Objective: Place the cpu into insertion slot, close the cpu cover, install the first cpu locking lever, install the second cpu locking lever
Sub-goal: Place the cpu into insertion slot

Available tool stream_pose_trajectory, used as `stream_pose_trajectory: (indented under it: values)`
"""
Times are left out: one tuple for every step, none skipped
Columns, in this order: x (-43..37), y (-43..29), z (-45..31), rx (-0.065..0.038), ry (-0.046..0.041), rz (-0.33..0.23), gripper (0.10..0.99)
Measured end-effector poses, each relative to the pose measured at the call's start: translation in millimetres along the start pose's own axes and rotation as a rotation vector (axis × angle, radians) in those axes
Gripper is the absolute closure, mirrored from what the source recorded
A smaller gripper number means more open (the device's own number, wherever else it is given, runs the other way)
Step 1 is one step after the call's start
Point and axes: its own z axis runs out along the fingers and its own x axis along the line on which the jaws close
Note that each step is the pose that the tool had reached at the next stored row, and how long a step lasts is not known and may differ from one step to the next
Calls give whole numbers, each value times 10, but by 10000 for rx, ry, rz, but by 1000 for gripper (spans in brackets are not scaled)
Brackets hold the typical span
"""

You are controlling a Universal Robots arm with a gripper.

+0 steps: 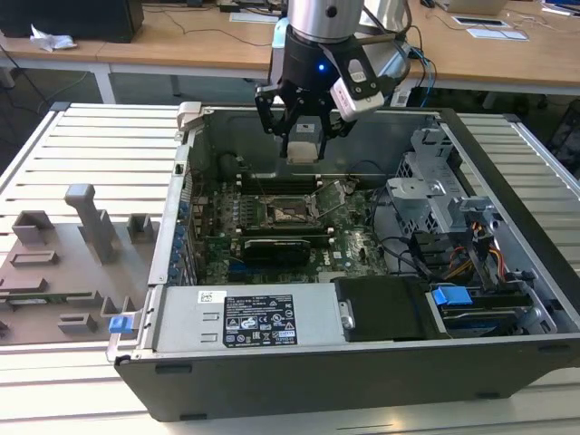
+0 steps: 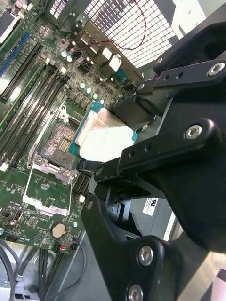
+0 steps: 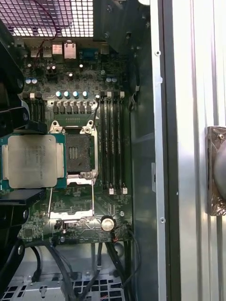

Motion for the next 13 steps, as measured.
stream_pose_trajectory:
  values:
    - [0, -1, 15, 0, 0, 0, 541]
    - [-1, -2, 26, 1, 0, 0, 541]
    - [-1, -3, 36, -1, 0, 0, 541]
    - [-1, -4, 48, 0, 0, 0, 541]
    - [-1, -5, 63, -1, 0, 0, 541]
    - [-1, -6, 70, 0, 0, 1, 541]
    - [-2, -7, 83, -1, 0, 0, 541]
    - [-2, -9, 97, -1, 0, 0, 541]
    - [-2, -10, 112, -1, 0, 0, 541]
    - [-2, -11, 121, -1, 0, 0, 541]
    - [-3, -12, 137, -1, 0, 0, 541]
    - [-3, -14, 153, 0, 0, 0, 541]
    - [-3, -15, 164, 0, 1, 1, 541]
